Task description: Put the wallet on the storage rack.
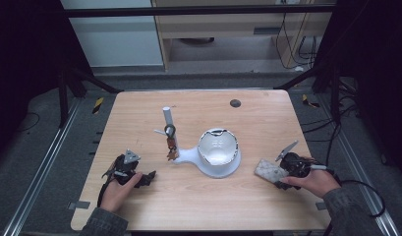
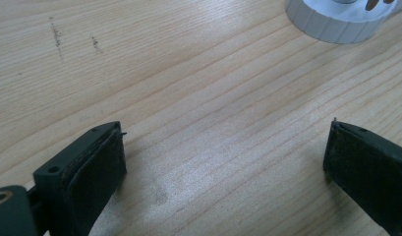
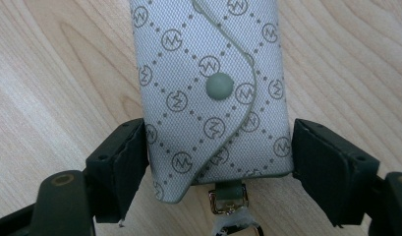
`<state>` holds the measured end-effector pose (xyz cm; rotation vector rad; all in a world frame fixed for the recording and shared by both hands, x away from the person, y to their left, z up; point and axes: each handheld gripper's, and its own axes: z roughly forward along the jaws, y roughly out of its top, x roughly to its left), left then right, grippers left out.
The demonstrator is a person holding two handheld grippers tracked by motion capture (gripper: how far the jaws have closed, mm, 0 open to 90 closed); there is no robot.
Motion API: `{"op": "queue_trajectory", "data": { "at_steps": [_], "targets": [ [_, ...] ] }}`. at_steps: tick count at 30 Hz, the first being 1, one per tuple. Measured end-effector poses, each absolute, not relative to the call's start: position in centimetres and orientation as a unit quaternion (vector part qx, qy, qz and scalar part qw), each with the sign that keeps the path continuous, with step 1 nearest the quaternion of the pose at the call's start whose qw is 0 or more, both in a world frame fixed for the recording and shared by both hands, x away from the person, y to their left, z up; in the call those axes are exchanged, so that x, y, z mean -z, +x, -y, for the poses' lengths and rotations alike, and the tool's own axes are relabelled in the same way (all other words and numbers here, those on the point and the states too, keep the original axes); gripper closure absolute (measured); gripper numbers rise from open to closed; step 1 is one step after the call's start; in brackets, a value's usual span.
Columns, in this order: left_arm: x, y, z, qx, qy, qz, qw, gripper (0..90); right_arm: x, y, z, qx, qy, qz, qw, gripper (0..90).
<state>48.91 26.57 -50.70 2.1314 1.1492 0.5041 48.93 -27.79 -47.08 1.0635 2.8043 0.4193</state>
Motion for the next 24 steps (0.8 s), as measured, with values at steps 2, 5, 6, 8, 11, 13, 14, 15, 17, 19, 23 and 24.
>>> {"op": "queue_trajectory", "data": {
  "at_steps": [2,5,6,8,11,13,14,15,17,19,23,24],
  "targets": [
    [50.7,48.9,-26.6,-0.193,0.814,-0.439,0.328,1.7,47.2,49.0,27.8,-0.135,0.344,-0.927,0.057,24.0],
    [50.7,48.9,-26.6,-0.193,0.814,-0.438,0.328,1.6,47.2,49.0,27.7,-0.13,0.344,-0.928,0.057,26.3],
    [50.7,48.9,-26.6,-0.193,0.814,-0.438,0.328,1.6,47.1,49.0,27.7,-0.129,0.343,-0.929,0.057,27.2],
    [50.7,48.9,-26.6,-0.193,0.814,-0.438,0.328,1.6,47.0,49.0,27.6,-0.128,0.339,-0.93,0.058,28.2],
    [50.7,48.9,-26.6,-0.193,0.814,-0.438,0.328,1.6,46.6,48.9,27.5,-0.121,0.332,-0.933,0.064,30.4],
    [50.7,48.9,-26.6,-0.193,0.814,-0.438,0.328,1.6,46.5,48.8,27.4,-0.119,0.335,-0.932,0.067,30.6],
    [50.7,48.9,-26.6,-0.193,0.814,-0.438,0.328,1.6,46.3,48.8,27.5,-0.121,0.332,-0.933,0.071,30.8],
    [50.7,48.9,-26.6,-0.193,0.814,-0.438,0.328,1.6,45.7,48.6,27.6,-0.124,0.33,-0.933,0.076,30.9],
    [50.7,48.9,-26.6,-0.193,0.814,-0.438,0.328,1.6,45.6,48.5,27.6,-0.125,0.333,-0.931,0.078,31.0],
    [50.7,48.9,-26.6,-0.193,0.814,-0.438,0.329,1.6,45.0,48.3,27.6,-0.123,0.331,-0.932,0.084,30.9],
    [50.8,48.9,-26.6,-0.193,0.814,-0.437,0.33,1.4,43.4,47.8,27.2,-0.119,0.319,-0.934,0.104,30.9],
    [50.8,48.9,-26.6,-0.193,0.814,-0.437,0.331,1.3,43.1,47.6,27.1,-0.118,0.32,-0.934,0.107,30.9]
  ]
}}
